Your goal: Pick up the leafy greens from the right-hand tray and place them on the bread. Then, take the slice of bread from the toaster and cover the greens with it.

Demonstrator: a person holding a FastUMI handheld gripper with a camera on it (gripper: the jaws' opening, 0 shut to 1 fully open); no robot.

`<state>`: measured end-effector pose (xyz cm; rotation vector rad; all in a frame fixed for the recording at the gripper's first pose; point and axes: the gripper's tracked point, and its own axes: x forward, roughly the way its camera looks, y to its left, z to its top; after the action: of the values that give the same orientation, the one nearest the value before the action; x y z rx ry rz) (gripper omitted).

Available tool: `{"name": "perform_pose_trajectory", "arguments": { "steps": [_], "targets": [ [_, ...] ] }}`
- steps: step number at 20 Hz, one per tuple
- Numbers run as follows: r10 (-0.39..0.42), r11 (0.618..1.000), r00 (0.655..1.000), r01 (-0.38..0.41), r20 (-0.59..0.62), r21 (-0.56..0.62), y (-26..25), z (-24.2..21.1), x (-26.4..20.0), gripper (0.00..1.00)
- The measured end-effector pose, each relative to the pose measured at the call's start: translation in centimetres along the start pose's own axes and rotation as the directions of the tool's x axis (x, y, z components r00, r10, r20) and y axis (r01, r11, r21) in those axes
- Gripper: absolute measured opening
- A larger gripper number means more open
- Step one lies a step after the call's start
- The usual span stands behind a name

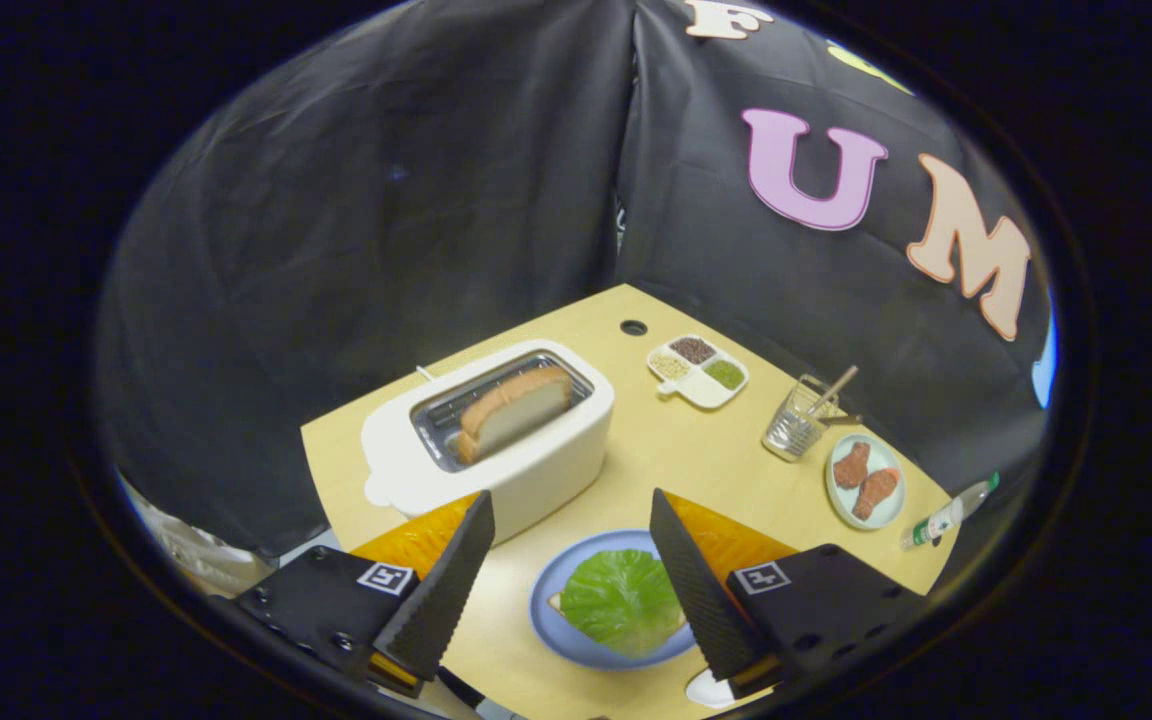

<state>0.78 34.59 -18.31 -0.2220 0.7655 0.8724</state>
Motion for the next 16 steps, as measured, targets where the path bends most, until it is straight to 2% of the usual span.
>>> {"name": "perform_pose_trajectory", "arguments": {
  "steps": [4, 7, 16],
  "targets": [
    [0.024, 0.999, 1.0, -0.025, 0.018, 0.023, 1.6, 3.0, 0.9, 1.0],
    [0.014, 0.999, 1.0, -0.014, 0.018, 0.042, 1.8, 4.6, 2.2, 1.0],
    [0.03, 0.992, 0.999, -0.026, -0.027, 0.122, 2.9, 5.2, 6.9, 1.0]
  ]
}}
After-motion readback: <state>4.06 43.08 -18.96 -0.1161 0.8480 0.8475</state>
